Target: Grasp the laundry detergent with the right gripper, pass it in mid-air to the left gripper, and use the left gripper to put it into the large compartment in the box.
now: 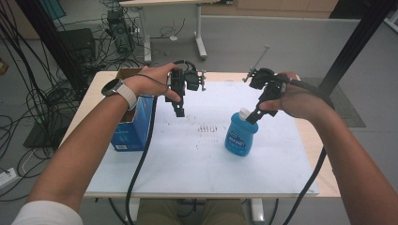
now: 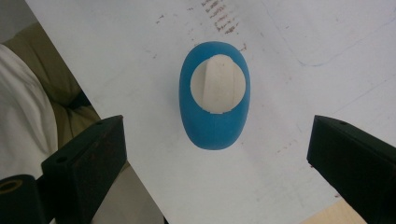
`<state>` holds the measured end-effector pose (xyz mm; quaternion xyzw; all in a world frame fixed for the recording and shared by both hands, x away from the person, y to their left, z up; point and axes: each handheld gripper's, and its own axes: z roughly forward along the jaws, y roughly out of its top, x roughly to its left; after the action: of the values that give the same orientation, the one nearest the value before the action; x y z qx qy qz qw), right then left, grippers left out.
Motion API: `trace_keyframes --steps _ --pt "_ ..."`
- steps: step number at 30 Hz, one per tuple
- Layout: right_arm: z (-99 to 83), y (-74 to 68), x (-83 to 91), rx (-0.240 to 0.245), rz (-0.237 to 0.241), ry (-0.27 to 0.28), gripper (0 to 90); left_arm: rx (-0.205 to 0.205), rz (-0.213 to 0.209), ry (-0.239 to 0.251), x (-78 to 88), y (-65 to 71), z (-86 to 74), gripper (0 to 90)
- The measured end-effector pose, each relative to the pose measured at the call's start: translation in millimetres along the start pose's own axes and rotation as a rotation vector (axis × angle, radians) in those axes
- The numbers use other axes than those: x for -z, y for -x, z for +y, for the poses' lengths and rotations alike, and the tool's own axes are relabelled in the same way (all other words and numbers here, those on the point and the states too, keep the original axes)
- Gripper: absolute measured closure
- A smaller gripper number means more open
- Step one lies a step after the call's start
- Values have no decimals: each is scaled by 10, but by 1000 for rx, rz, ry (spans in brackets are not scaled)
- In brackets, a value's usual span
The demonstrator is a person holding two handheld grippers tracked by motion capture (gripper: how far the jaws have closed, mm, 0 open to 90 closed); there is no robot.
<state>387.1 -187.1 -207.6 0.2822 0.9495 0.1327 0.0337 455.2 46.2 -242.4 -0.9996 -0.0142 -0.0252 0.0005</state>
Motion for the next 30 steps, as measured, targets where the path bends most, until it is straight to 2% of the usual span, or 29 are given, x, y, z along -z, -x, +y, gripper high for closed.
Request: trace_keyframes --steps 12,18,22,30 --pt "-35 -65 -43 3 -14 37 50 -23 -2 8 27 36 -21 119" --pt "-40 -74 -77 -8 -18 40 47 -27 -5 11 28 38 -58 118" --pt "-75 -61 -103 -15 -16 61 47 -32 -5 4 13 33 -69 119" --pt "-127 -42 -161 -45 -18 67 45 -40 -1 17 -6 26 -43 118"
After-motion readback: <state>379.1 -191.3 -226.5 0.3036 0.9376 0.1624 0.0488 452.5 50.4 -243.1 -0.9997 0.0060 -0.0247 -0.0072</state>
